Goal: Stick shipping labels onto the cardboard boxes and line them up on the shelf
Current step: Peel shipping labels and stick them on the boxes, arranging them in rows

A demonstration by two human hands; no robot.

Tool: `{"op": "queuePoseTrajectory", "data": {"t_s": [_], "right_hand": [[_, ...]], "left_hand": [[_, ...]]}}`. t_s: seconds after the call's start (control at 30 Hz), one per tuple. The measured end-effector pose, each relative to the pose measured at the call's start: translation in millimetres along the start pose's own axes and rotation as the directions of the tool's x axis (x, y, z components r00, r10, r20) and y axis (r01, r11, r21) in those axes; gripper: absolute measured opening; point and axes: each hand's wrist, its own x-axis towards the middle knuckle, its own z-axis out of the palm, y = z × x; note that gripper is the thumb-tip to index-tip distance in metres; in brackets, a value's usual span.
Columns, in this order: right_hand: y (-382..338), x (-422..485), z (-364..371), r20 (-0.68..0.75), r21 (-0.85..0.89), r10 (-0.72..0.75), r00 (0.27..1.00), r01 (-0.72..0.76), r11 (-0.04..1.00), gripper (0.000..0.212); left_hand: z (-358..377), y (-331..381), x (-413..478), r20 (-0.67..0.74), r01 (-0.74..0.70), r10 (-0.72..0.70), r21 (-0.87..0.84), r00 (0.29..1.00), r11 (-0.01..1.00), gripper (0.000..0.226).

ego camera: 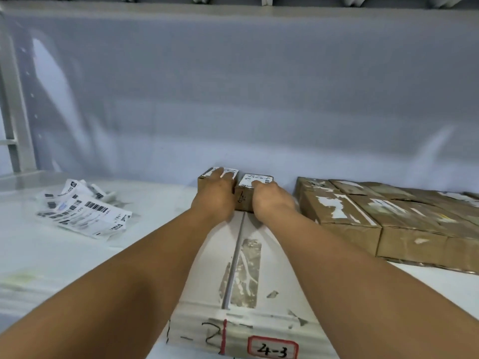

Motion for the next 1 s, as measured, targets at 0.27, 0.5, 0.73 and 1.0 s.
{"op": "queuePoseTrajectory", "data": {"t_s": [0.27, 0.5, 0.73, 1.0], "right_hand": [[-4, 41, 31, -0.037, 0.263, 0.066, 0.997, -0.054, 0.963, 0.051], [5, 40, 36, -0.101, 0.418, -0.041, 0.994, 0.08, 0.905, 0.059], [2, 39, 44, -0.074, 0.384, -0.128, 0.989, 0.147, 0.912, 0.068], [2, 33, 37, -0.096, 0.382, -0.143, 0.985, 0.169, 0.909, 0.075]], "left_hand": [[9, -6, -3, 0.105, 0.008, -0.009, 0.016, 0.994, 1.0, 0.07], [9, -5, -3, 0.077, 0.032, -0.025, -0.092, 0.997, 0.995, 0.069], [5, -4, -4, 0.05, 0.06, -0.055, -0.111, 0.997, 0.992, 0.059], [4, -6, -7, 0.031, 0.054, -0.051, -0.102, 0.998, 0.993, 0.061]]}}
